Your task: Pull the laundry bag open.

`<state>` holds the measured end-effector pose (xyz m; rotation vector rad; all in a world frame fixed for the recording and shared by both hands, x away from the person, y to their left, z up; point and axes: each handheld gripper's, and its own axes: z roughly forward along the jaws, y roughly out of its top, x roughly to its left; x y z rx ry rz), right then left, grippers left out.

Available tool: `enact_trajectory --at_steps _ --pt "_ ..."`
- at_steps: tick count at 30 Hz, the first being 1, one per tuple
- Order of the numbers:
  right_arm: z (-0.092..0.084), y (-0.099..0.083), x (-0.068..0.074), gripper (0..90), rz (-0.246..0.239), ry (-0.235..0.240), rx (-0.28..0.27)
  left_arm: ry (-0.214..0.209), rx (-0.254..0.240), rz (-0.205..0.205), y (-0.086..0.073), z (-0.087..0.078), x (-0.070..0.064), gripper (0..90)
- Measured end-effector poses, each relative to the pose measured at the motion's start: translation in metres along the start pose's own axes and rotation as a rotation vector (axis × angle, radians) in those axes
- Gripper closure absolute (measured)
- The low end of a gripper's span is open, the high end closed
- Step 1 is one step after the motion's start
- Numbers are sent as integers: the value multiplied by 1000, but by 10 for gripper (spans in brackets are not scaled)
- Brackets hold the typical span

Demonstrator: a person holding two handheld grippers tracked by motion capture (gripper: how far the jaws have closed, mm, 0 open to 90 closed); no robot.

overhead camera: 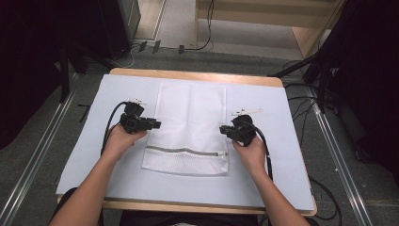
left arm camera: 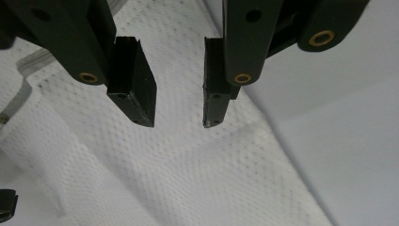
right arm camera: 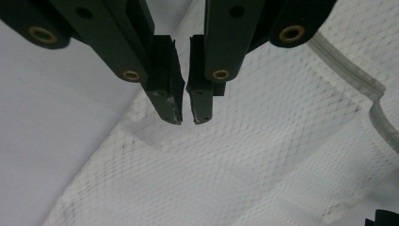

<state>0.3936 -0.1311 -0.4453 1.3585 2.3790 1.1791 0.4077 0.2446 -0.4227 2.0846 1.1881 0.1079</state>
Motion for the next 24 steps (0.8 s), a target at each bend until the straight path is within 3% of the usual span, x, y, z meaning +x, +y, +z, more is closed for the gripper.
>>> enact_trajectory --at_steps 5,10,13,24 --pt "-9 -8 2 862 23 30 3 -31 5 31 1 -1 -12 639" --pt "-16 -17 6 859 16 47 -2 -52 10 52 0 -1 -23 593" --pt "-19 -27 11 858 16 64 10 -70 14 66 -1 0 -35 513" --pt "-23 -40 17 858 -12 72 14 -124 22 143 -5 9 -68 507"
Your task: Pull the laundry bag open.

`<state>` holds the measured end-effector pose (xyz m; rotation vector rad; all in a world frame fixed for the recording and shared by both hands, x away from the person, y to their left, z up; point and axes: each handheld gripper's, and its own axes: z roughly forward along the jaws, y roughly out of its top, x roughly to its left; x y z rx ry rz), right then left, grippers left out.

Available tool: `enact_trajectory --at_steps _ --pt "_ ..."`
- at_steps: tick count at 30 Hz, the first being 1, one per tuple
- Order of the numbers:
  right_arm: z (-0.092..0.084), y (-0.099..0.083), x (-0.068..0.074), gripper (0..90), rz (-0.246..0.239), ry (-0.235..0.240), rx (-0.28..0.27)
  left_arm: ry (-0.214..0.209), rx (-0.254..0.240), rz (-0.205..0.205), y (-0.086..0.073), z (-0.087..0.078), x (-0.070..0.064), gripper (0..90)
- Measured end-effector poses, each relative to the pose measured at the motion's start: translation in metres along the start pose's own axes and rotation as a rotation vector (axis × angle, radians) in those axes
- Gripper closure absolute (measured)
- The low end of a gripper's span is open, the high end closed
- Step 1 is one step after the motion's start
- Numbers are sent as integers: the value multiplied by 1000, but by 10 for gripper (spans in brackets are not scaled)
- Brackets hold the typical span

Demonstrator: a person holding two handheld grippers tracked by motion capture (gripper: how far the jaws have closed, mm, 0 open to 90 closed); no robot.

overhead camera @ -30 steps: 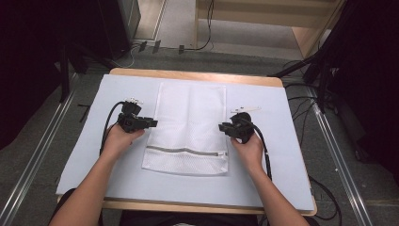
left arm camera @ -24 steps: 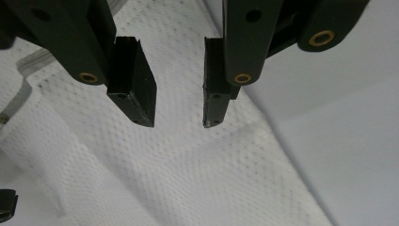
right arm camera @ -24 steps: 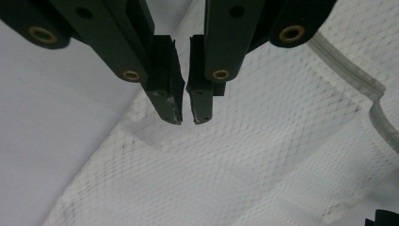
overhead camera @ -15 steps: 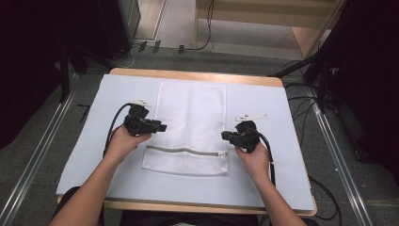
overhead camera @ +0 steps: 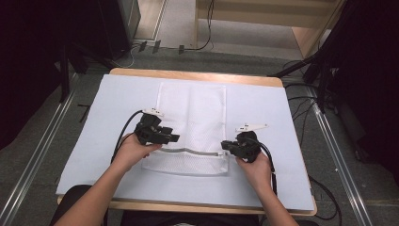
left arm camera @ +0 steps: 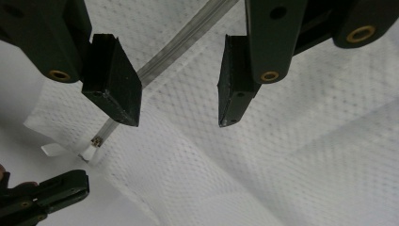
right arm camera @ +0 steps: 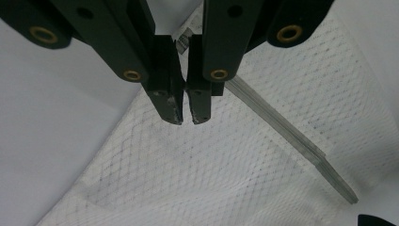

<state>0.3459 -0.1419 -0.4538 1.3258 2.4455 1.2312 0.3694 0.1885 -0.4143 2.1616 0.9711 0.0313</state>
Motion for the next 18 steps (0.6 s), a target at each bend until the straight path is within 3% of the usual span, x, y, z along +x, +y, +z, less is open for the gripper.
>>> enact_trajectory --at_steps 5,8,9,12,15,18 --pt "0 -3 -3 858 18 -4 9 -17 4 19 4 7 -8 523" --pt "1 -3 -4 859 24 -5 9 -56 -9 24 5 10 -12 598" --pt "1 -4 -6 860 36 -5 10 -63 -22 32 5 11 -14 720" --pt "2 -5 -7 870 46 -6 16 -87 -23 42 6 17 -20 830" --pt "3 -6 -6 879 45 2 24 -98 -4 50 7 23 -25 895" --pt "4 -7 -4 882 38 -8 34 -116 28 75 6 35 -33 899"
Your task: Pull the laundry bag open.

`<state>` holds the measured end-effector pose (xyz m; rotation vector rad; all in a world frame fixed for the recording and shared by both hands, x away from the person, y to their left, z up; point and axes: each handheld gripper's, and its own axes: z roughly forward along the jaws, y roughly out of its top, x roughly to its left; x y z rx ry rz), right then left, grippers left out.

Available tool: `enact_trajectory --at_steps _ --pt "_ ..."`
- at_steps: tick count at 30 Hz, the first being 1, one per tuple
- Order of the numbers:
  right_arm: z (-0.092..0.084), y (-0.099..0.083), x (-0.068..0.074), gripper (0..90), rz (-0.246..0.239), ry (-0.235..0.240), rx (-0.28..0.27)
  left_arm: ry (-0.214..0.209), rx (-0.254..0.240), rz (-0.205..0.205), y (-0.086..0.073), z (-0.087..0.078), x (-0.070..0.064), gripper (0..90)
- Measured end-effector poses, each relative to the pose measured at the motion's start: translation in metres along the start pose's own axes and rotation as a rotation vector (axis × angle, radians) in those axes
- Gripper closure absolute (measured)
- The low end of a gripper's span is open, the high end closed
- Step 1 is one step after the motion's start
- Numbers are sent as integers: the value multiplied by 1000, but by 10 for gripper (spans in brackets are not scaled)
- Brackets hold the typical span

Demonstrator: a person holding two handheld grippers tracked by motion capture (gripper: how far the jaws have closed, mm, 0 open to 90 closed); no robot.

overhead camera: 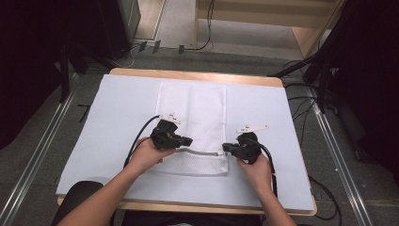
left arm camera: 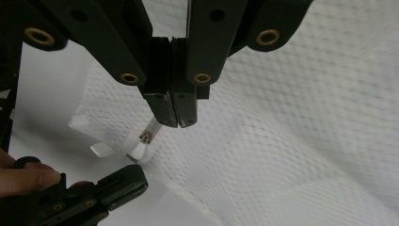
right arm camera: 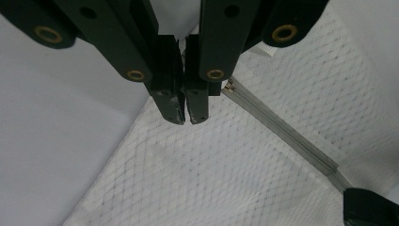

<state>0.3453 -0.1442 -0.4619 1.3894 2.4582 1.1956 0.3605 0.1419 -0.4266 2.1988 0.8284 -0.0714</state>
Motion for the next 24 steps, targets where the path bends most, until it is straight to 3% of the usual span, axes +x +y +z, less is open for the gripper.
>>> enact_trajectory --at_steps 5,13,24 --pt "2 -3 0 900 2 -21 28 -20 39 15 0 21 -7 900" --pt "6 -6 -1 900 18 1 44 -18 98 36 -4 46 -12 900" --pt "5 -9 6 900 25 29 60 -21 106 38 -6 50 -11 900"
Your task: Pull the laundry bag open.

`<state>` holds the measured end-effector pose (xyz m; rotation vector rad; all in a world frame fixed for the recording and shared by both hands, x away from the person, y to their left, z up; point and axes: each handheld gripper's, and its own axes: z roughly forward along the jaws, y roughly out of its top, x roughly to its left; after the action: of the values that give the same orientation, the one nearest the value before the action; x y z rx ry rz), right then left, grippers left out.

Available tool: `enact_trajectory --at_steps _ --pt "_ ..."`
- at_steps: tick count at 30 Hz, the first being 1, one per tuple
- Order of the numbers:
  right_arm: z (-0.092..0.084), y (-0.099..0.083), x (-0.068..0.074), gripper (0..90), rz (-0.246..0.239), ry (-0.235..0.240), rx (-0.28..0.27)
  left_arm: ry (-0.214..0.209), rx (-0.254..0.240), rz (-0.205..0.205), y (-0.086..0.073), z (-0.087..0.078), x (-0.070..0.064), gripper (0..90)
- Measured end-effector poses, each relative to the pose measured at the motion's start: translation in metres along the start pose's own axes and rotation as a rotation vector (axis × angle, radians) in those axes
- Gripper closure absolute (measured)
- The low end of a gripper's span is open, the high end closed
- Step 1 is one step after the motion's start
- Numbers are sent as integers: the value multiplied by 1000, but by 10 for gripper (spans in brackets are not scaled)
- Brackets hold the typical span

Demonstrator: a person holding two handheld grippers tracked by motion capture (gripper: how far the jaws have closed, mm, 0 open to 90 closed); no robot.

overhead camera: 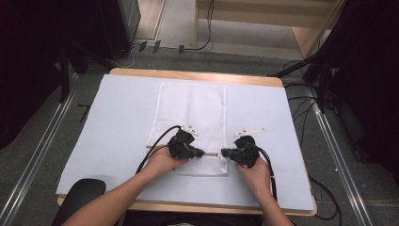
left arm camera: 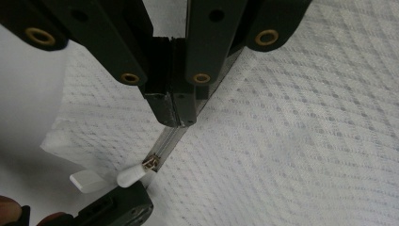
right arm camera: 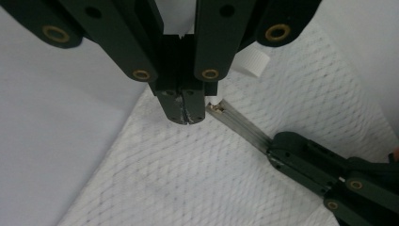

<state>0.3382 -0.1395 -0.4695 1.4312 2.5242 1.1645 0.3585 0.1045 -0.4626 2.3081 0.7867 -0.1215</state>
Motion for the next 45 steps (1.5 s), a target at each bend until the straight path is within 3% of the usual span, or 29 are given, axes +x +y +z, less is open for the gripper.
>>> enact_trajectory --at_steps 11,15,21,25,41,45 --pt "4 0 12 900 -27 24 2 2 -8 -18 1 -1 1 892" --pt "3 1 18 900 -62 -1 -18 0 -12 -26 2 -3 2 882" --pt "-3 -1 11 900 -51 -23 -24 -14 -29 -38 10 -3 -3 862" --pt "-3 -2 8 900 -42 -33 -17 -15 -15 -43 13 1 -5 853" --pt "1 -8 6 900 -70 -37 -22 -29 -15 -88 18 16 -7 754" --pt "1 -8 6 900 -71 -36 -21 -43 -6 -61 18 18 -11 782"
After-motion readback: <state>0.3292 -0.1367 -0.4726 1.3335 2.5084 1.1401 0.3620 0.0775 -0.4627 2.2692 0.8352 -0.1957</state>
